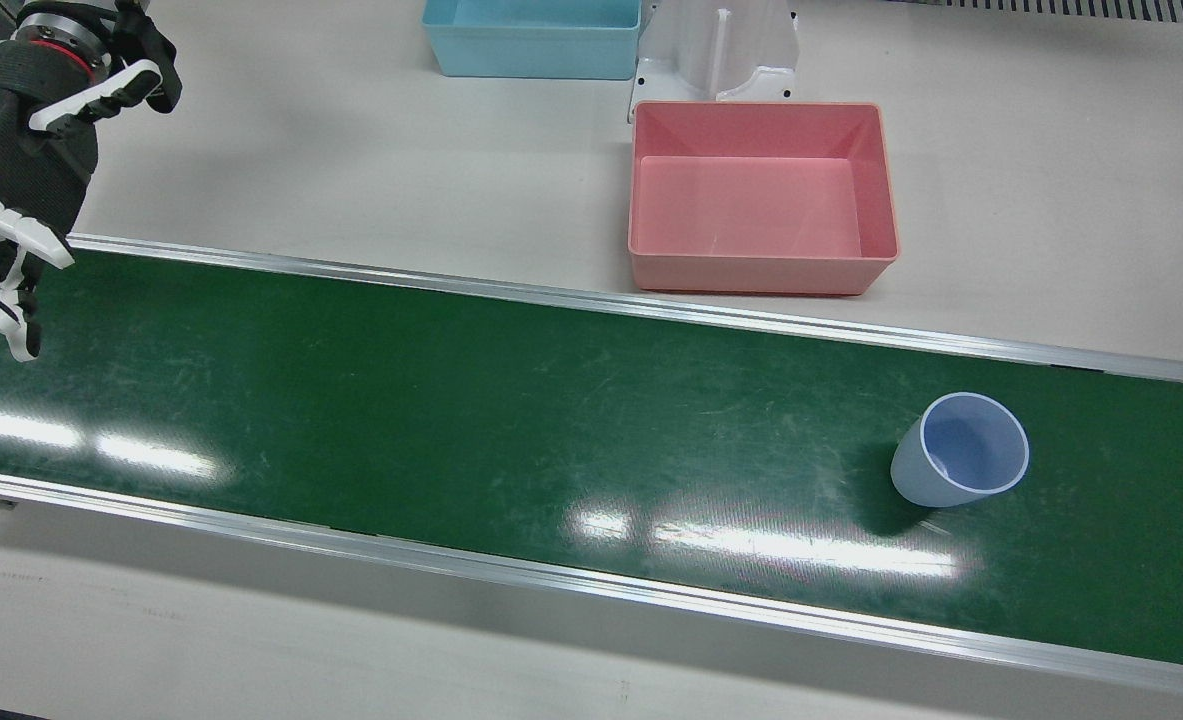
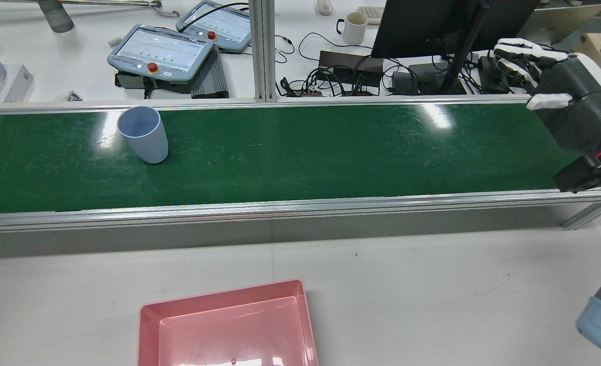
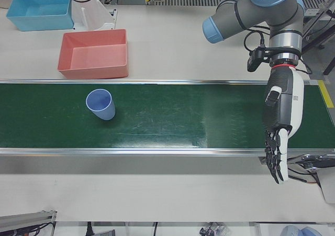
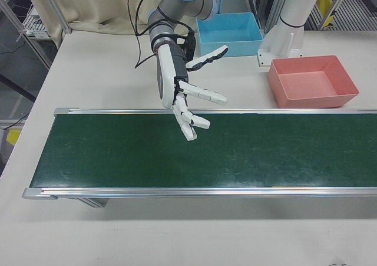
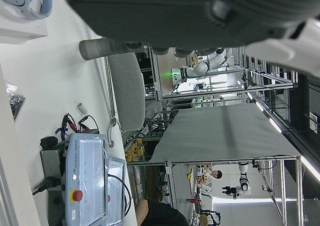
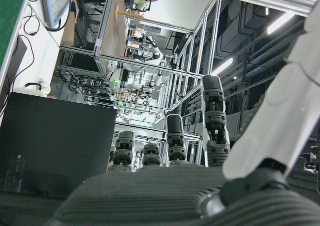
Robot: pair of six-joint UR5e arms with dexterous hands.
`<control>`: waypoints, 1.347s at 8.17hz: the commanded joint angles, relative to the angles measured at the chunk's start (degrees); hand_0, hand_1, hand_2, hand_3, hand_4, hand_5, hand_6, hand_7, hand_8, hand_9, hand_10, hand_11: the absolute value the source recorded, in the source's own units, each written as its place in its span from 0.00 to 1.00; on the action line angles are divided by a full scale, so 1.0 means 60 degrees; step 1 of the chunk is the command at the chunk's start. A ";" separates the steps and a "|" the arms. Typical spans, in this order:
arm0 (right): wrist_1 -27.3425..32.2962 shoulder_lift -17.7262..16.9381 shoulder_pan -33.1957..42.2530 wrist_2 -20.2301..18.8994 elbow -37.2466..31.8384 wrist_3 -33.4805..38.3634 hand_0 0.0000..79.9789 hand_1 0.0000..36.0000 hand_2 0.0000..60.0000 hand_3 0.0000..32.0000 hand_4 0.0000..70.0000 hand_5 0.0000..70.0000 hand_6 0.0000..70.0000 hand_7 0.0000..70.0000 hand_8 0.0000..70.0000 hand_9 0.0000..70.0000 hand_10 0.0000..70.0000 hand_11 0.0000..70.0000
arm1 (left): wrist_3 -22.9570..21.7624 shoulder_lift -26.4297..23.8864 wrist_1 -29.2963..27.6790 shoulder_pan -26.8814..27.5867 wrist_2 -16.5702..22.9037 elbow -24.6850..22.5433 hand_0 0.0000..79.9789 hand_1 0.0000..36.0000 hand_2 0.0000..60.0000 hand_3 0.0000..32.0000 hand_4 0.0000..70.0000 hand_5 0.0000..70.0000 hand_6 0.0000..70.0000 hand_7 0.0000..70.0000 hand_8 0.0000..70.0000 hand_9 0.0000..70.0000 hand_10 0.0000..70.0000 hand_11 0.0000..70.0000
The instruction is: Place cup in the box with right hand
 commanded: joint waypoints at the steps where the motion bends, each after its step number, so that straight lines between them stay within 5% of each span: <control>1: 0.0000 -0.0199 0.0008 0.0000 -0.0070 0.0024 0.61 0.07 0.00 0.11 0.46 0.05 0.09 0.46 0.04 0.13 0.12 0.19 | 0.0001 0.0004 0.0000 0.0000 0.0000 0.0000 0.00 0.00 0.00 0.00 0.00 0.00 0.00 0.00 0.00 0.00 0.00 0.00; 11: 0.0015 -0.0111 -0.0080 0.0000 -0.0144 0.0039 0.61 0.07 0.00 0.13 0.49 0.05 0.10 0.50 0.06 0.17 0.13 0.19 | 0.0001 -0.0011 0.0000 0.0000 0.0000 -0.0014 0.00 0.00 0.00 0.00 0.00 0.00 0.00 0.00 0.00 0.00 0.00 0.00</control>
